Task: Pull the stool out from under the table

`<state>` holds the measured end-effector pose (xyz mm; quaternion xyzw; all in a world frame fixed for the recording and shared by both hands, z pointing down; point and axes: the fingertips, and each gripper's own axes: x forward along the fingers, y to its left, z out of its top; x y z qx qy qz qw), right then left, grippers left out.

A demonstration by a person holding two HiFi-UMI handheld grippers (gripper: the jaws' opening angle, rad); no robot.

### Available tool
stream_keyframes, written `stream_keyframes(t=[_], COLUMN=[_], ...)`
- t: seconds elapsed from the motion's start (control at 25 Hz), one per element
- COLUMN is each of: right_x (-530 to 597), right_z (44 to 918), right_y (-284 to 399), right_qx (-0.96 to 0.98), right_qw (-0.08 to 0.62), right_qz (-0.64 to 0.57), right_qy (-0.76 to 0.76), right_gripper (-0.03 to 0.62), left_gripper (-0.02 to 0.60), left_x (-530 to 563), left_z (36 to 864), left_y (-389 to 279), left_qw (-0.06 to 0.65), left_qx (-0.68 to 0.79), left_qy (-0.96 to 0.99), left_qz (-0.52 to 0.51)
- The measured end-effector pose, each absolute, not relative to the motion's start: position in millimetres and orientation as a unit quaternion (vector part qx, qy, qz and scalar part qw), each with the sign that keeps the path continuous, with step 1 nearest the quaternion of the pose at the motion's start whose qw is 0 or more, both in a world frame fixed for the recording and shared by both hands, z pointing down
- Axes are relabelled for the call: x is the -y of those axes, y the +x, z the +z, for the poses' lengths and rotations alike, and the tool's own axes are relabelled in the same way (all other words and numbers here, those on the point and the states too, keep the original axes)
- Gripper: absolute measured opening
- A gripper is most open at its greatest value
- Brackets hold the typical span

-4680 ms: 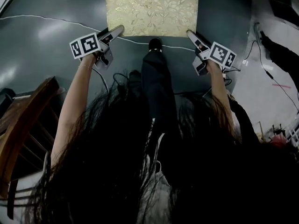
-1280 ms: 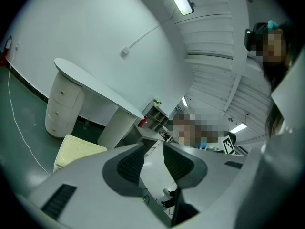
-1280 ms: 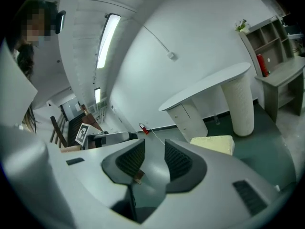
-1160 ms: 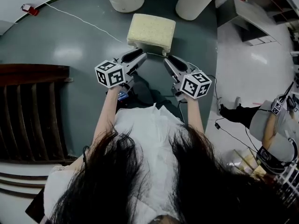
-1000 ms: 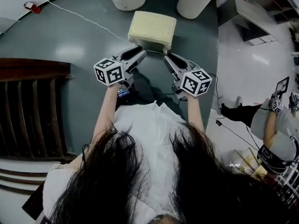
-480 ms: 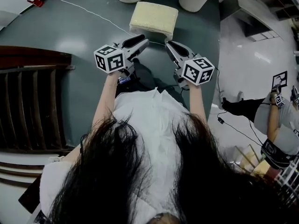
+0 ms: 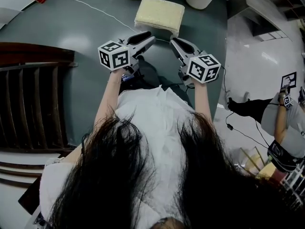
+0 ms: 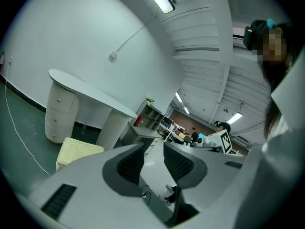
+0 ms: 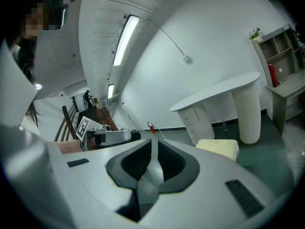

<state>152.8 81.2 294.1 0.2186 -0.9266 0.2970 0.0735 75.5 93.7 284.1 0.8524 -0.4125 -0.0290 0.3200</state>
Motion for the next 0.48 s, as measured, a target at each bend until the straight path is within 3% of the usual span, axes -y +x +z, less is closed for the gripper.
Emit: stream_keyframes(t=[0.48], right_x=[-79], right_z=[298], right_y=[152], right_qx=[0.928], right_qw=[0.076], right_qz=[0.292], right_qy=[0.219], right_gripper=[0.058], left_gripper=[0.14], left_x=[-92], left_z=[281], left_y=[61], left_qw=[0.309], left_qx=[0.432], left_qy=[0.847], left_qz=[-0.031])
